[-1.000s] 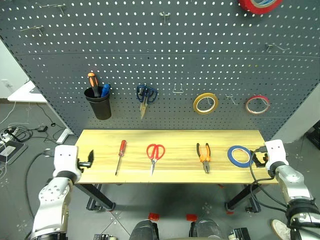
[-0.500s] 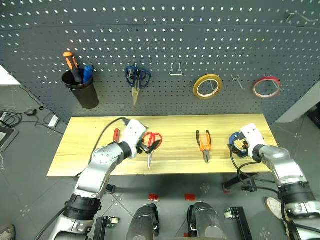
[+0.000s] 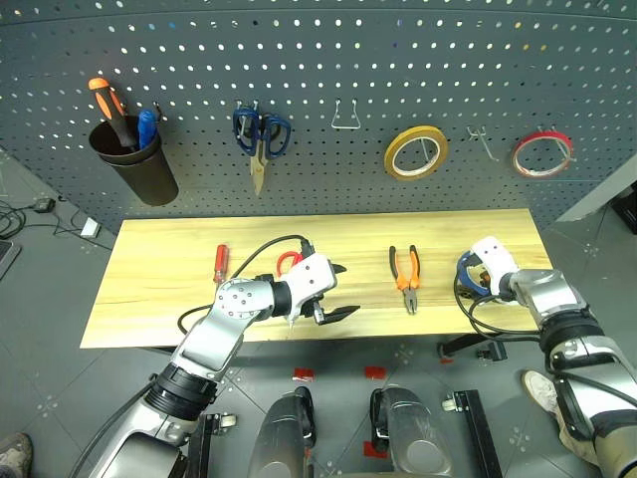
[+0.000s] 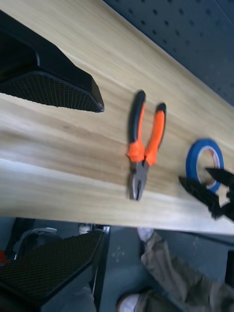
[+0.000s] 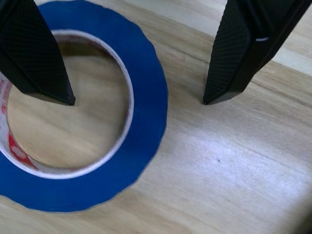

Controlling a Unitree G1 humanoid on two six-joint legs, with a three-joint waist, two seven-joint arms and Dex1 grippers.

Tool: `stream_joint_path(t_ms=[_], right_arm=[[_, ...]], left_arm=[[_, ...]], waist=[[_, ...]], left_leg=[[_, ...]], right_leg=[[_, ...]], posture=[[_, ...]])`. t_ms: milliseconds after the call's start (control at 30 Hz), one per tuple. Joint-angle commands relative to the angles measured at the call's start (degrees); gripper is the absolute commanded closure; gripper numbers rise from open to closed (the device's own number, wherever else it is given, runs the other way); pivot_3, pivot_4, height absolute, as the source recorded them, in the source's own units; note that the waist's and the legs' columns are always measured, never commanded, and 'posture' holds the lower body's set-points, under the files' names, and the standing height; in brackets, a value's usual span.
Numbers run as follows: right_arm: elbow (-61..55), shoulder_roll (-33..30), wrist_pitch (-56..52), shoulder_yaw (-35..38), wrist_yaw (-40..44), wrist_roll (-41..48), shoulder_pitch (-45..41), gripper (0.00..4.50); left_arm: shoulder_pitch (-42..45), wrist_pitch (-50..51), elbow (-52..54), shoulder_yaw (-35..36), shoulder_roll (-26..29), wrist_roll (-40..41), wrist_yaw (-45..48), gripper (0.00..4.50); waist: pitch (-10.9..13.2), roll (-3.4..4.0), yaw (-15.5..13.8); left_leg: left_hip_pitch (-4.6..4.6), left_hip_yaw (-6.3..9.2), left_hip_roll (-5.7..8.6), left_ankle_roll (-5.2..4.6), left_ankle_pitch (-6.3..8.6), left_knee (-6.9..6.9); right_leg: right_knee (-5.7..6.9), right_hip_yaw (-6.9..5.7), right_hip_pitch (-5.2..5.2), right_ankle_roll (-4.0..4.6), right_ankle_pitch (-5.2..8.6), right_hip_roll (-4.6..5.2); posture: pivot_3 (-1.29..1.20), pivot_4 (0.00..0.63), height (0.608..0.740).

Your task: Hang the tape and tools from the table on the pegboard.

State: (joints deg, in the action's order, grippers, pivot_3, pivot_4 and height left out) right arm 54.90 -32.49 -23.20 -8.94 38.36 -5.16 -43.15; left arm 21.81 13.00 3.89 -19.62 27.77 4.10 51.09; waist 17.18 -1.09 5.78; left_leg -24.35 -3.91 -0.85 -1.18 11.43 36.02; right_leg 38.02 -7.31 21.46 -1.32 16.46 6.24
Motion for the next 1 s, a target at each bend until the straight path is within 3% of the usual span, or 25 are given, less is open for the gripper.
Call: stream_joint_path(t_ms=[33, 200, 333, 533, 733, 867, 1000], right_arm=[[6.9, 0.9, 2.8, -2.3, 0.3, -3.3, -1.9, 0.93], [9.6, 1.9, 5.3, -3.8, -0.1, -5.3, -3.1, 2.59], [3.5, 0.0, 6.8, -2.8, -0.8, -4.9, -0.6, 3.81], [-36.2, -5.9, 5.6, 4.1, -6.6, -4.9, 19.0, 3.82], [-71.1, -3.3, 8.9, 8.7, -20.4, -13.8, 37.8, 3.82], [-79.6, 0.0, 11.8, 8.0, -24.8, -17.2, 39.0, 3.82], [-76.4, 1.1, 13.4, 9.1, -25.5, -16.3, 33.0, 3.82]], left_arm=[[-0.2, -1.9, 2.9, -1.1, 0.0, -0.6, 1.2, 0.41], [0.0, 0.0, 3.6, 0.3, -1.1, 0.9, 0.5, 0.41], [-0.2, 1.3, 5.2, 1.8, -2.3, 2.5, -0.3, 0.41], [1.0, 2.7, 6.6, 5.6, -6.1, 4.6, -5.4, 0.41], [2.8, 7.7, 10.5, 9.8, -10.2, 10.8, -7.8, 0.41], [5.1, 10.1, 11.4, 10.8, -10.7, 13.5, -8.0, 0.41], [7.2, 10.2, 10.4, 10.8, -10.5, 13.7, -8.1, 0.41]], waist=[[0.0, -0.04, 0.0], [0.0, -0.07, -0.1], [0.0, -0.09, -0.3], [0.0, 0.04, -1.2], [-0.1, 0.03, -0.8], [-0.1, 0.03, -0.6], [-0.1, 0.01, -0.6]], left_leg=[[0.01, 0.0, -0.01, 0.0, 0.0, 0.01], [0.03, 0.0, -0.02, 0.0, 0.01, 0.08], [0.03, -0.02, -0.01, 0.06, -0.03, 0.13], [-0.14, -0.08, 0.05, 0.21, -0.11, 0.07], [-0.42, -0.1, 0.05, 0.24, -0.09, 0.06], [-0.4, -0.13, 0.01, 0.26, -0.1, 0.08], [-0.4, -0.16, 0.02, 0.22, -0.12, 0.21]], right_leg=[[0.01, 0.01, 0.0, 0.0, 0.0, 0.0], [0.0, 0.03, -0.06, -0.14, -0.09, 0.01], [-0.01, 0.09, -0.06, -0.24, -0.16, 0.03], [0.0, 0.1, 0.16, -0.27, -0.15, 0.07], [0.0, 0.08, 0.43, -0.34, -0.13, 0.08], [0.13, 0.23, 0.56, -0.72, -0.03, -0.01], [0.11, 0.35, 0.58, -0.79, -0.11, -0.06]], posture=[[-0.26, 0.32, 0.74], [-0.27, 0.305, 0.74], [-0.28, 0.29, 0.74], [-0.28, 0.269, 0.74], [-0.3, 0.262, 0.74], [-0.32, 0.262, 0.74], [-0.32, 0.26, 0.74]])
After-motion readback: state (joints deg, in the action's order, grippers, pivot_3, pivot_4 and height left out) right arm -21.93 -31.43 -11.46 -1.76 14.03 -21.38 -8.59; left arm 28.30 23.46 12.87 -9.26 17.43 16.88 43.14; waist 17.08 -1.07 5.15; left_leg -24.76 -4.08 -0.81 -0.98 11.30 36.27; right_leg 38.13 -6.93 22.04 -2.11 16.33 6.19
